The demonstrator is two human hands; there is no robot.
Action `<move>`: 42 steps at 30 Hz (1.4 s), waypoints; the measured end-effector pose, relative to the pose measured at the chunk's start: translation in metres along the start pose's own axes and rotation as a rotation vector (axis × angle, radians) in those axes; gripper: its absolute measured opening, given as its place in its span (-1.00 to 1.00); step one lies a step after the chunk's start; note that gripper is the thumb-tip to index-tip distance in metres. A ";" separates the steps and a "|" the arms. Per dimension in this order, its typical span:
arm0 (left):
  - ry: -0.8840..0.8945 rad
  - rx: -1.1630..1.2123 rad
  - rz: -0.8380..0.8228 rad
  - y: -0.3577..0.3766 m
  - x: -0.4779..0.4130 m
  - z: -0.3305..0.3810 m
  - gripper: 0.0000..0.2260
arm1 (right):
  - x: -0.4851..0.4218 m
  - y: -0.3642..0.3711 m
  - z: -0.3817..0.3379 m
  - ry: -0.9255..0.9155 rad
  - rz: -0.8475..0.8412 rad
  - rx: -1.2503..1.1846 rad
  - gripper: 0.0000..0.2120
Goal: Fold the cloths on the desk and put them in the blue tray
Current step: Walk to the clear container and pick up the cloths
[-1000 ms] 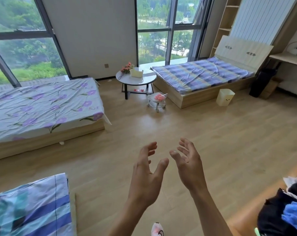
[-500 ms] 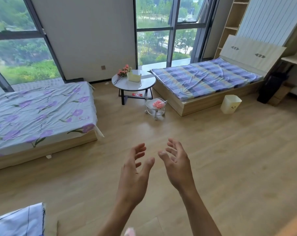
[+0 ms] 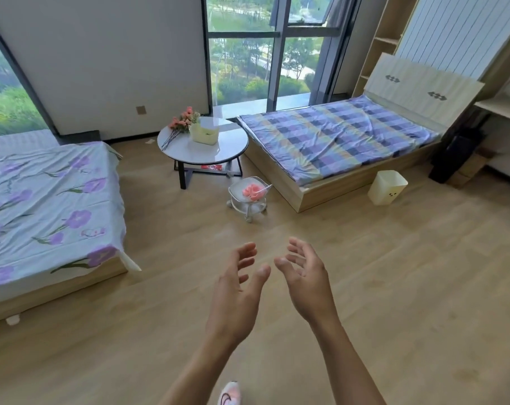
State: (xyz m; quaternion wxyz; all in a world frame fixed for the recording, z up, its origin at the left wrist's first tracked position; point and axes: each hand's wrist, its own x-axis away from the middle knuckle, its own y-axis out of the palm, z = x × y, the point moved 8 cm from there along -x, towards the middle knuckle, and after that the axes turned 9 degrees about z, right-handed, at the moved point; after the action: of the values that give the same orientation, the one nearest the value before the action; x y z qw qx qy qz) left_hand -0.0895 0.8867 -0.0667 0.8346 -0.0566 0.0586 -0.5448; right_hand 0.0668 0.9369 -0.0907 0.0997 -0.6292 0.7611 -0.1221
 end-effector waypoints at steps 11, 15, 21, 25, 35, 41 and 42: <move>-0.044 -0.008 -0.065 0.089 -0.222 -0.002 -0.74 | -0.230 0.050 -0.002 0.067 0.044 -0.045 -0.61; -0.036 -0.023 -0.050 0.135 -0.312 -0.013 -0.75 | -0.330 0.074 0.012 0.062 0.018 -0.049 -0.57; -0.073 -0.067 -0.028 0.197 -0.445 -0.021 -0.77 | -0.480 0.104 0.010 0.072 -0.058 -0.049 -0.68; -0.105 -0.071 0.000 0.227 -0.518 -0.029 -0.79 | -0.560 0.125 0.006 0.076 -0.119 -0.024 -0.68; -0.291 -0.068 -0.029 0.291 -0.686 -0.104 -0.81 | -0.717 0.191 0.049 0.173 -0.131 0.036 -0.76; -0.416 -0.103 -0.120 0.326 -0.809 -0.178 -0.78 | -0.817 0.248 0.080 0.253 -0.080 0.077 -0.77; -0.445 -0.119 -0.140 0.332 -0.830 -0.193 -0.77 | -0.836 0.258 0.087 0.270 -0.062 0.080 -0.77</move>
State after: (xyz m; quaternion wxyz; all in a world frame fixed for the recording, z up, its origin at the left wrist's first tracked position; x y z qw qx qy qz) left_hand -0.1517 1.7737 -0.2796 0.7823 -0.2284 -0.0987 -0.5711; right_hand 0.0094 1.7990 -0.2551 0.0173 -0.6259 0.7422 -0.2389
